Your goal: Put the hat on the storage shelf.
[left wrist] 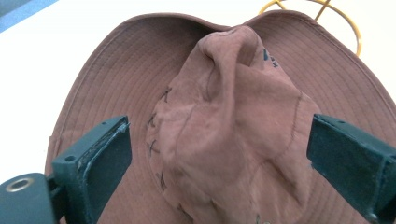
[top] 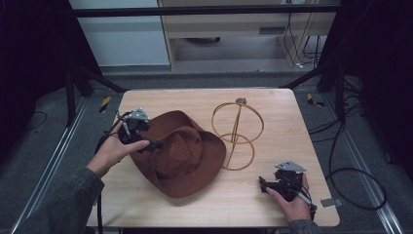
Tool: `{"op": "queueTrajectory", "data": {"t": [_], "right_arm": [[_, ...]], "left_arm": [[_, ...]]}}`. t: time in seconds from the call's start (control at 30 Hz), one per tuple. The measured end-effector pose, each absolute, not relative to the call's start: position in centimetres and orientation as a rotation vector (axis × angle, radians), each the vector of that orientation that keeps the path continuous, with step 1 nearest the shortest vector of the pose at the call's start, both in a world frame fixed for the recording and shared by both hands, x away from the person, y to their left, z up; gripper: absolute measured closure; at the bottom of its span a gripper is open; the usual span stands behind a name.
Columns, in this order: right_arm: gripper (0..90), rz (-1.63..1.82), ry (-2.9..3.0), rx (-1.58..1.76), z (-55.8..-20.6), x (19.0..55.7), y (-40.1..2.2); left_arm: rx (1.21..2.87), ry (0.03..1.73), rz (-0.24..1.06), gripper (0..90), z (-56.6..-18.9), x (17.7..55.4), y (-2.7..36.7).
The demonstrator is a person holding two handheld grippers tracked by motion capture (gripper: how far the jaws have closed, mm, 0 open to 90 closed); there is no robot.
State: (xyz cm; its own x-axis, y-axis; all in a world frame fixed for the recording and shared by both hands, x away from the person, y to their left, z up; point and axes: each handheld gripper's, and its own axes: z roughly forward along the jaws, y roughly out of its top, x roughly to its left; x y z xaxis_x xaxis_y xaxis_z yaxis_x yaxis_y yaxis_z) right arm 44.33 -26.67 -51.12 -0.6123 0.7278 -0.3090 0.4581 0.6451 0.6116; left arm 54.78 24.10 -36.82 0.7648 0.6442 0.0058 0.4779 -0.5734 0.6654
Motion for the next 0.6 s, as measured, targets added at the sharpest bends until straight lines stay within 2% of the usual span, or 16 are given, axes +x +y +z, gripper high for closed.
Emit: {"op": "queueTrajectory", "data": {"t": [0.23,0.6], "right_arm": [[0.5,0.657,2.321,0.922,-51.1,44.3,-26.7],[0.5,0.657,2.321,0.922,-51.1,44.3,-26.7]], "left_arm": [[2.376,0.827,0.280,4.6,-37.0,56.5,22.6],[2.422,0.789,0.289,4.5,-36.7,57.3,20.3]]}}
